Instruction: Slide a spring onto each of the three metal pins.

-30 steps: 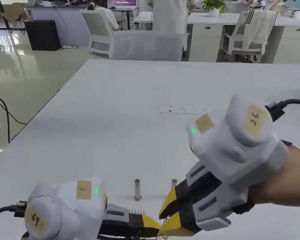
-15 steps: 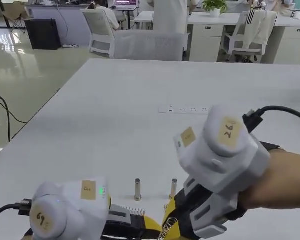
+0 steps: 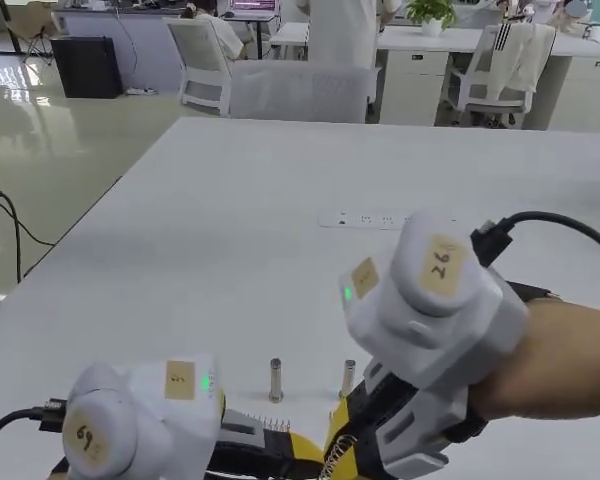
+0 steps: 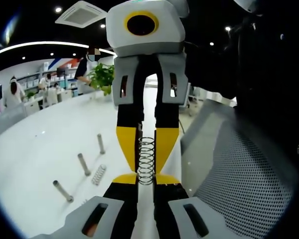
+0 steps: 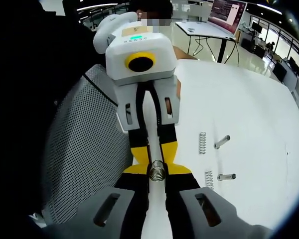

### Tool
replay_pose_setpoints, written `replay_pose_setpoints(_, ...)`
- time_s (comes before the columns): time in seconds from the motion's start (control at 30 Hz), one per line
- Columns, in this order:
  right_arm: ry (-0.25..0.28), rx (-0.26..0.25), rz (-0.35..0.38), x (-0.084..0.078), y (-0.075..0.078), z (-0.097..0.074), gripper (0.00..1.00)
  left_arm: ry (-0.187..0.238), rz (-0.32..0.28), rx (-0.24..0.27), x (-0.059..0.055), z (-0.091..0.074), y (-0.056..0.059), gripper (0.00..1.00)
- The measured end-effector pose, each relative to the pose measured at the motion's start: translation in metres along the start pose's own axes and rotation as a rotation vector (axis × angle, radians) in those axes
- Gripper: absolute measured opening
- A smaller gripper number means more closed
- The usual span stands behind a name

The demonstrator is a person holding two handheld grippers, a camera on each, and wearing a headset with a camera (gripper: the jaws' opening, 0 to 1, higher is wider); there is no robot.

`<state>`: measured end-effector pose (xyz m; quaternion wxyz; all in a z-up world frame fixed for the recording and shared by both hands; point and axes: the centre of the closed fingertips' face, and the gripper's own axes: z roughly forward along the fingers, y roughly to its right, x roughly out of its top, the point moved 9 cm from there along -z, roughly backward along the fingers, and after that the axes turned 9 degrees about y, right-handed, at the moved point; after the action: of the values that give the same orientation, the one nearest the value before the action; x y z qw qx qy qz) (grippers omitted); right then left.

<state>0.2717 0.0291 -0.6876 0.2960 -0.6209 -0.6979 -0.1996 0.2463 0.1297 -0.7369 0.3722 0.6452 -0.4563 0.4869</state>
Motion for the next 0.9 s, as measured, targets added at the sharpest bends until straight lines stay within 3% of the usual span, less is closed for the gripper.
replay_pose_setpoints(0.6, -0.018, -0.064, 0.029, -0.010, 0.011, -0.017, 0.08, 0.034, -0.063, 0.086, -0.005, -0.012, -0.011, 0.25)
replay_pose_setpoints(0.9, -0.026, -0.089, 0.046, -0.019, 0.017, -0.025, 0.08, 0.048, -0.095, 0.170, -0.010, -0.023, -0.019, 0.40)
